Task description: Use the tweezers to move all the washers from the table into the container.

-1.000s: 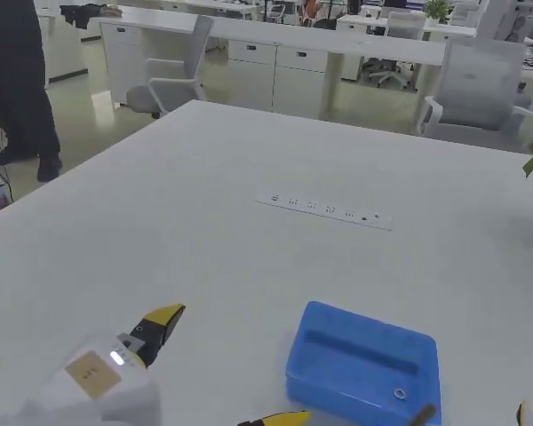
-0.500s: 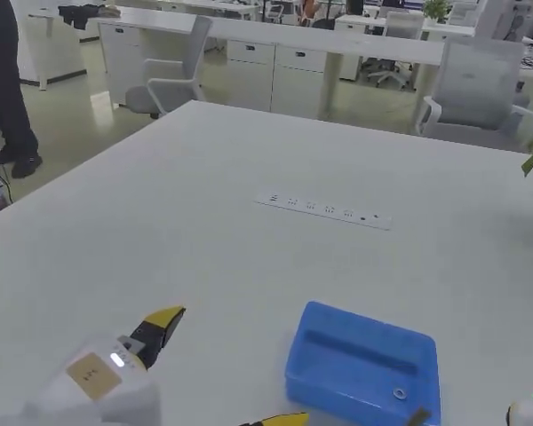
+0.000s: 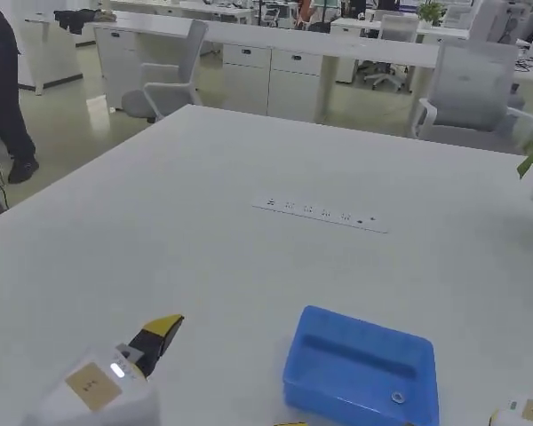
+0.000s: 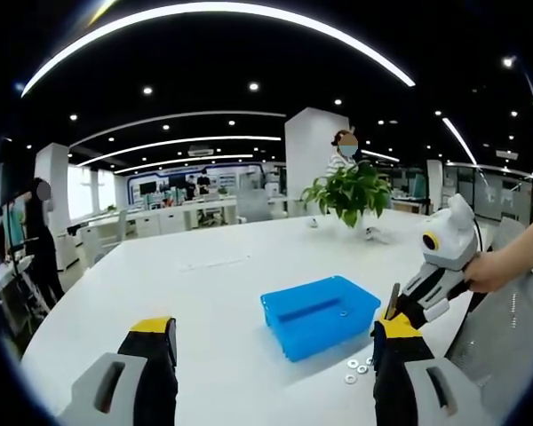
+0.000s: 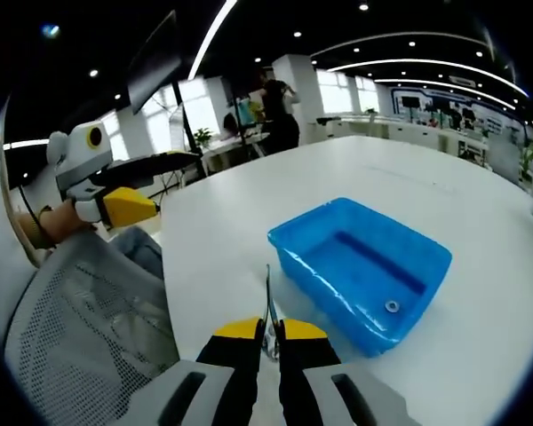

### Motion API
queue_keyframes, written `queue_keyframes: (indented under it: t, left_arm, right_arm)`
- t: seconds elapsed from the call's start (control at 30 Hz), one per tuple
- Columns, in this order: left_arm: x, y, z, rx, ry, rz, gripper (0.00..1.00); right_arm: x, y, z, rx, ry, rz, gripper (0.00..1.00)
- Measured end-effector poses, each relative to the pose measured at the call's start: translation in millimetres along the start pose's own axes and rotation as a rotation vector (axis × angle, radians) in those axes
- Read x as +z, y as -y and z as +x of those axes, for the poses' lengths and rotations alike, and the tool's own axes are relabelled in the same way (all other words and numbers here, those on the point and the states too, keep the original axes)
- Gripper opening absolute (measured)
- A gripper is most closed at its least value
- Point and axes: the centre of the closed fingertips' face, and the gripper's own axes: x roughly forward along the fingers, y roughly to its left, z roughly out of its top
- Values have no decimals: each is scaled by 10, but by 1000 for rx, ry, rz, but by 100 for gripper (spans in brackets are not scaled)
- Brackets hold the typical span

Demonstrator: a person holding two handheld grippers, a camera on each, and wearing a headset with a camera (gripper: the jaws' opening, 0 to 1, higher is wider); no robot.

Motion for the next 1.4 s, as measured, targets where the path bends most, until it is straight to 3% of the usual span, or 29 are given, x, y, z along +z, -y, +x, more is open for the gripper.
queue_keyframes:
  t: [0.4,0.93,1.07,1.2,1.4]
  left_arm:
    - [12,-4,0,2,7,-5,94]
    - [121,19,-13,-16,70,-62,97]
    - [96,92,19,-54,57,-105,97]
    - [32,255,77,-141,22,-173,99]
    - [-118,416,130,-188,-69,-99,99]
  right_arm:
    - [-16,-41,-7,8,-13,-29,3]
    - [-58,-170,7,14,-65,-224,3]
    - [-59,-163,6,13,-64,-218,3]
    - [-72,-141,-6,6,-70,-213,3]
    - [-96,-119,-41,-2,-54,-188,3]
